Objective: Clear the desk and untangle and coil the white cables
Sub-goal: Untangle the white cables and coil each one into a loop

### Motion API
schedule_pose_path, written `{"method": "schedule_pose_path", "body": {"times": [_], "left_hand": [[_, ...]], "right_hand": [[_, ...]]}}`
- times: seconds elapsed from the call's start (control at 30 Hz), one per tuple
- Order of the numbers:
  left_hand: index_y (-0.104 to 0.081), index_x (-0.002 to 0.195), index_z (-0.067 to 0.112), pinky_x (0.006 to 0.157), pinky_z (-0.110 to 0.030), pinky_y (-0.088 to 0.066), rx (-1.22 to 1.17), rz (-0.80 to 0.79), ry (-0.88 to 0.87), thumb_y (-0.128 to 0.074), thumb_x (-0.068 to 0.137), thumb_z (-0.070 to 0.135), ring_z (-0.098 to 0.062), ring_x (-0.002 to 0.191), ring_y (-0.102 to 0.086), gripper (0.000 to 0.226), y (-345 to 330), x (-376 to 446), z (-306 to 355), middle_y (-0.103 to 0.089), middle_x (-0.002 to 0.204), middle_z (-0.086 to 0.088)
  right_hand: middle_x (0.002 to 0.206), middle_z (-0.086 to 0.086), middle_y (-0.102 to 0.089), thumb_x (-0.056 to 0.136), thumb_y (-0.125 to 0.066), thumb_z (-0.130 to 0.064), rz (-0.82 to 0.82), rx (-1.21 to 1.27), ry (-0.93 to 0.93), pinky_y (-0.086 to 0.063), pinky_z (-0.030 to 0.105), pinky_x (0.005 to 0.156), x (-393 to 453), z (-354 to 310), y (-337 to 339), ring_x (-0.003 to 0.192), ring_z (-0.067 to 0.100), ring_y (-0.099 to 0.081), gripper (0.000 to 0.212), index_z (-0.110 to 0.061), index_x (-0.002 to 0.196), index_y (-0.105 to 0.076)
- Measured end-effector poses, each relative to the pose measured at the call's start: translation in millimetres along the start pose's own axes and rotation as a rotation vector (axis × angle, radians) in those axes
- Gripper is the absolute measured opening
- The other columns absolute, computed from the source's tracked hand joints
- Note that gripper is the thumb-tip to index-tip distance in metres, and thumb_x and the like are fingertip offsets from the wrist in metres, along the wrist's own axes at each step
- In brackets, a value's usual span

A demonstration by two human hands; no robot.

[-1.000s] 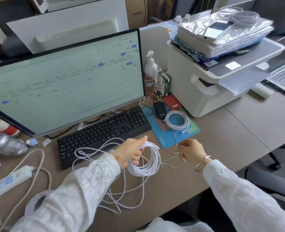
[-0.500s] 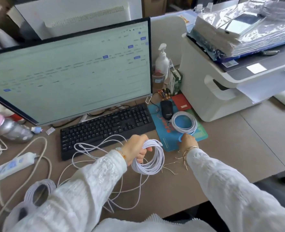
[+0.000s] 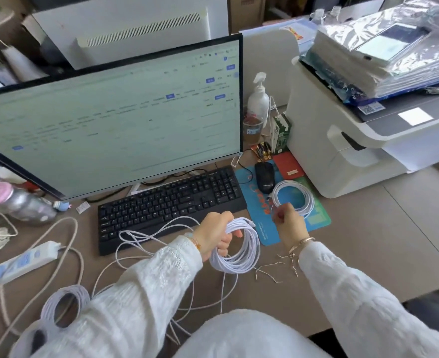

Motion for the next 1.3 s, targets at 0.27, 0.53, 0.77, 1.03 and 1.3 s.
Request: {"method": "schedule_pose_path", "body": {"times": [0.27, 0.53, 0.77, 1.03, 1.3], "left_hand": [[-0.055, 0.066, 0.002, 0.04, -0.018, -0.021, -0.105, 0.026, -0.043, -0.038, 0.093, 0.021, -0.011, 0.034, -0.019, 0.037, 3, -5, 6, -0.026, 0.043, 0.001], [-0.046, 0.061, 0.008, 0.044, -0.022, -0.019, -0.096, 0.048, -0.164, -0.039, 0.088, 0.017, -0.014, 0.037, -0.019, 0.03, -7, -35, 25, -0.029, 0.043, -0.002], [-0.054, 0.073, 0.004, 0.044, -0.02, -0.02, -0.072, -0.012, -0.201, -0.039, 0.091, 0.021, -0.014, 0.035, -0.02, 0.029, -15, -64, 28, -0.03, 0.041, 0.0], [-0.046, 0.079, 0.011, 0.044, -0.022, -0.02, 0.077, 0.038, -0.393, -0.044, 0.096, 0.018, -0.013, 0.038, -0.027, 0.018, -16, -82, 32, -0.028, 0.053, -0.001], [-0.048, 0.069, -0.003, 0.045, -0.023, -0.025, 0.524, 0.12, -0.71, -0.045, 0.101, 0.024, -0.005, 0.037, -0.031, 0.042, -16, -100, 39, -0.033, 0.038, 0.011]], "right_hand": [[0.083, 0.001, -0.062, 0.092, -0.056, 0.003, -0.108, 0.436, 0.325, -0.06, 0.034, 0.068, -69, -87, 46, 0.065, 0.021, -0.07, 0.042, -0.011, 0.131, -0.051], [0.085, 0.004, -0.07, 0.087, -0.064, 0.0, 0.027, 0.302, 0.53, -0.058, 0.032, 0.069, -113, -102, 45, 0.072, 0.009, -0.071, 0.017, -0.014, 0.096, -0.064], [0.086, -0.003, -0.067, 0.078, -0.071, 0.01, 0.281, 0.234, 0.817, -0.055, 0.024, 0.067, -144, -112, 64, 0.078, 0.007, -0.064, 0.021, -0.01, 0.084, -0.075], [0.088, -0.002, -0.07, 0.081, -0.071, 0.002, 0.36, 0.246, 0.885, -0.054, 0.021, 0.072, -164, -106, 72, 0.081, 0.005, -0.065, 0.015, -0.009, 0.09, -0.077], [0.089, -0.004, -0.07, 0.08, -0.072, -0.02, 0.264, 0.291, 0.788, -0.057, 0.027, 0.069, -162, -110, 85, 0.077, 0.009, -0.066, 0.013, -0.015, 0.091, -0.076]]}}
Point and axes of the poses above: each hand's wrist, its own x-axis towards the middle knuckle, its own y-axis out of the back of the hand, z = x × y, the point moved 6 cm from there along x, towards the middle knuckle
